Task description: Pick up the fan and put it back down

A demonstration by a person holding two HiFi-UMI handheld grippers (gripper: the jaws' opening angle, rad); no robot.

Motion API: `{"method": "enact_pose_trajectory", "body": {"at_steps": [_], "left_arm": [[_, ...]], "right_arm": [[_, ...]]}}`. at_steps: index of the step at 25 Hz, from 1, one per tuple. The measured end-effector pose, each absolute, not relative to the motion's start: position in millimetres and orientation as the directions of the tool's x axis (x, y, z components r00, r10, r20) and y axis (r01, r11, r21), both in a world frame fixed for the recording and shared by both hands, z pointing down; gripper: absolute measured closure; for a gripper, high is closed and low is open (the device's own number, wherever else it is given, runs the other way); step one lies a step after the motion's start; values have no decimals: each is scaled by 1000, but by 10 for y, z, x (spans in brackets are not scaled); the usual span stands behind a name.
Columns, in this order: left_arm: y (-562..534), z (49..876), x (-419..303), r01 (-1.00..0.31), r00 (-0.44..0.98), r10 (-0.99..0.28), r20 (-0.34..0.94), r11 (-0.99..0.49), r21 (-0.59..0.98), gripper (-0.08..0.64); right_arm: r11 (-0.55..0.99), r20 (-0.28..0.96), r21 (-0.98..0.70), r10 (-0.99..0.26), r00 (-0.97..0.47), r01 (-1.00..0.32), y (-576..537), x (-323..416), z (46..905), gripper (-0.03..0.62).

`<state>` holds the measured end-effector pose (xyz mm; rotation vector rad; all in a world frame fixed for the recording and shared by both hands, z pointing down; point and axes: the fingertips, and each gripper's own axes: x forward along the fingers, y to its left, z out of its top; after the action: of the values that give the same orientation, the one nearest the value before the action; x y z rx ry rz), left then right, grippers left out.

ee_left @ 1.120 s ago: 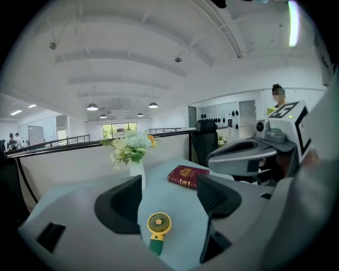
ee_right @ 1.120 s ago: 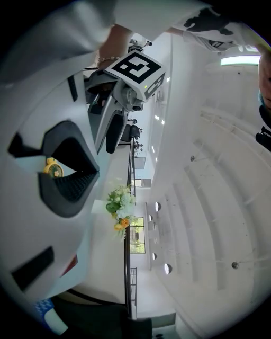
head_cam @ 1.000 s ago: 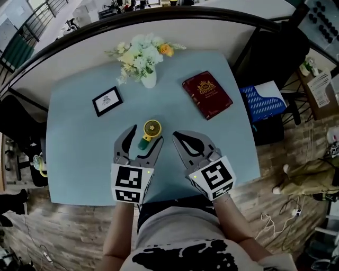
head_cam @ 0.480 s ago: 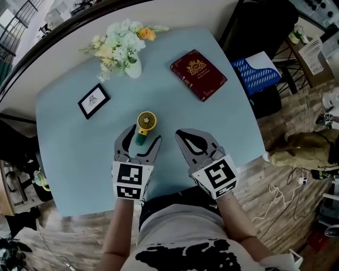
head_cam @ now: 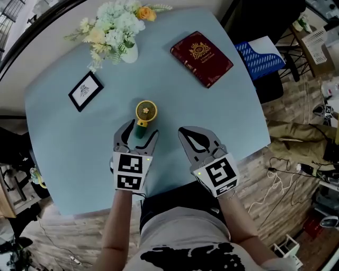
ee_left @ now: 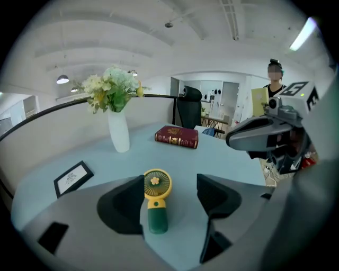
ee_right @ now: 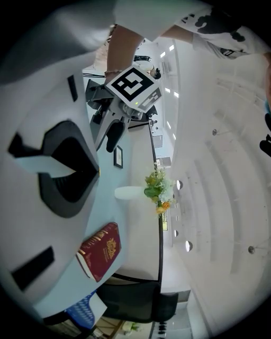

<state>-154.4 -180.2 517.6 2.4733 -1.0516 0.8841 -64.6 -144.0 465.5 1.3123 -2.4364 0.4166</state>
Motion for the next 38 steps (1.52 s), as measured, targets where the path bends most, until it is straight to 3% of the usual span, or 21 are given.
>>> {"method": "enact_pose_trajectory", "body": {"at_steps": [19, 24, 38], "left_arm": [[-2031, 6144, -1671, -764, 413, -466, 783, -645, 19, 244], [-2071, 6223, -1696, -787, 377, -481, 791, -617, -1, 304], [-2026, 6334, -1672, -797, 372, -476, 797, -603, 12, 334]], "right_arm": [[613, 499, -183, -616, -610, -769, -1558, -837, 5322, 588], [611, 494, -185, -619, -610, -770, -1656, -815, 5348, 588], [588, 478, -196, -641, -600, -785, -1653, -778, 5309, 588]]}}
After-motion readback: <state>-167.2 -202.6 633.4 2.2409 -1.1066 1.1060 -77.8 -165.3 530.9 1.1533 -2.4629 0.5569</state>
